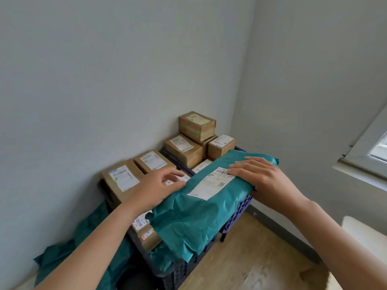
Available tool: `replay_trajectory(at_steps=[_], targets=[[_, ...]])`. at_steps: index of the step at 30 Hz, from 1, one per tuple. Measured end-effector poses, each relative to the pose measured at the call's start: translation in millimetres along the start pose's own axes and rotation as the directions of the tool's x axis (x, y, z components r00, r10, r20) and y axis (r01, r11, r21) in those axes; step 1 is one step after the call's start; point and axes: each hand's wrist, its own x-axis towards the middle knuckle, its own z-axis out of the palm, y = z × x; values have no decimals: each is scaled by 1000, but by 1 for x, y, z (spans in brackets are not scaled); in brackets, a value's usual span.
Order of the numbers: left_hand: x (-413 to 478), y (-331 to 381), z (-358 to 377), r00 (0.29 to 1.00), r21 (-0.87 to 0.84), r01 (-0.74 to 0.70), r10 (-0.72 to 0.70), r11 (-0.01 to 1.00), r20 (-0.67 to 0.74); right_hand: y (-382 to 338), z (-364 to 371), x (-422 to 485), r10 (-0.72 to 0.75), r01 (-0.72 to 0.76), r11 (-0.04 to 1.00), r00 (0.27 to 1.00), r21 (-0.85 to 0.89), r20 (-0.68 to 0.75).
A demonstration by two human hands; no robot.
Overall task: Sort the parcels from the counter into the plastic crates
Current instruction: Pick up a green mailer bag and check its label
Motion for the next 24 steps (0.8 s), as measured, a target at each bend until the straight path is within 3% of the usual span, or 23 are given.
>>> replay_trajectory(at_steps=[2, 5, 9, 13, 16, 20, 24], targets=[[14, 3, 15, 996, 93, -5, 13, 996, -90, 28, 4, -10, 36, -36, 999, 999, -7, 30], [32, 20, 28, 991, 139, -82, 96, 987, -92, 75, 19, -16, 103, -102, 995, 993, -20, 61], [66, 40, 50, 980, 165, -201, 196, 966, 46, 145, 46, -7, 202, -201, 979, 966, -20, 163], [117, 37, 87, 953, 345, -295, 247, 891, 177, 189, 70, 20, 329, -313, 944, 864, -105, 380], [156, 26, 119, 927, 444, -366, 281, 818, 246, 212, 89, 35, 346, -298, 938, 799, -176, 492], [197, 4, 160, 916, 445, -383, 269, 810, 297, 240, 121, 44, 296, -189, 954, 726, -233, 620], [225, 1, 184, 881, 477, -446, 276, 757, 385, 257, 157, 35, 172, -68, 980, 753, -185, 635]])
